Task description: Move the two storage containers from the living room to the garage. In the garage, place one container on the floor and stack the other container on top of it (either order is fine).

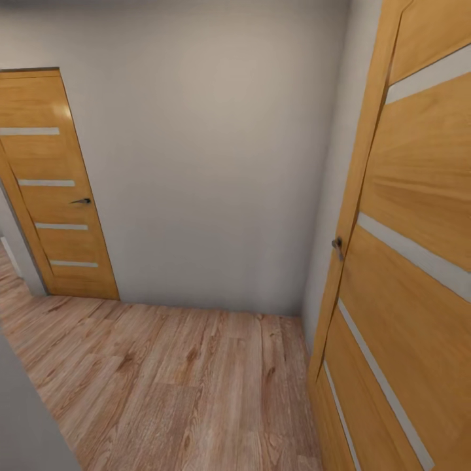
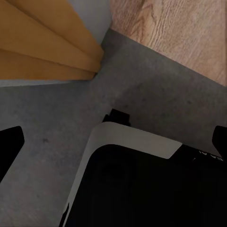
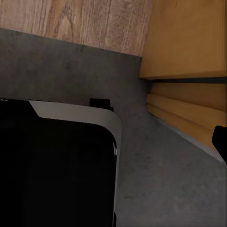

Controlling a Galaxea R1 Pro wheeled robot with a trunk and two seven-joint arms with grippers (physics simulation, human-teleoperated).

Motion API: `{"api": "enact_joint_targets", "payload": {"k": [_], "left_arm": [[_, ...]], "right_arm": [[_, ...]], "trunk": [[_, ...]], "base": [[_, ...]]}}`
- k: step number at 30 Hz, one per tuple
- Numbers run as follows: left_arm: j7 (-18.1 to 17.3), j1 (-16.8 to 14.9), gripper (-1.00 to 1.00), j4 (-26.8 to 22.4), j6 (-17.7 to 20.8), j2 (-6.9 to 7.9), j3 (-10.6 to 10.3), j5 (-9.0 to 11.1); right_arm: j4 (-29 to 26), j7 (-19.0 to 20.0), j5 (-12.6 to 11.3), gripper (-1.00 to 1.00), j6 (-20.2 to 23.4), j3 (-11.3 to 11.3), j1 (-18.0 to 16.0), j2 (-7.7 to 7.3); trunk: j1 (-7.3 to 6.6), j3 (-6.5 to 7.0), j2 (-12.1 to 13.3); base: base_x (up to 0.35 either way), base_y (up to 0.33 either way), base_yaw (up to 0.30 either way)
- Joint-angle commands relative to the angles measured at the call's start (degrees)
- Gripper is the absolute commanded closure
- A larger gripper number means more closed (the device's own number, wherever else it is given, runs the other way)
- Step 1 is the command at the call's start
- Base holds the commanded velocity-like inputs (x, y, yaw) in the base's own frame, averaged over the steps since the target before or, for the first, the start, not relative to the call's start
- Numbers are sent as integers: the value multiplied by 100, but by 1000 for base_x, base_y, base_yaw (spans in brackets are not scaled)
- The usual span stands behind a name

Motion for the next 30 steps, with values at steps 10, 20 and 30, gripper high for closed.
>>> {"api": "enact_joint_targets", "payload": {"k": [10, 20, 30], "left_arm": [[14, -3, -100, 1, -12, 0, -49, 45], [14, -3, -100, 1, -13, 0, -49, 45], [14, -3, -100, 1, -16, 0, -49, 45]], "right_arm": [[18, -2, -50, -100, -42, 50, -7, 2], [18, -3, -56, -100, -40, 27, -7, 10], [18, -3, -60, -100, -37, 34, -7, 10]], "trunk": [[0, -7, -4], [0, -7, -4], [0, -7, -4]], "base": [[0, -2, 0], [0, 0, -71], [0, 0, -12]]}}
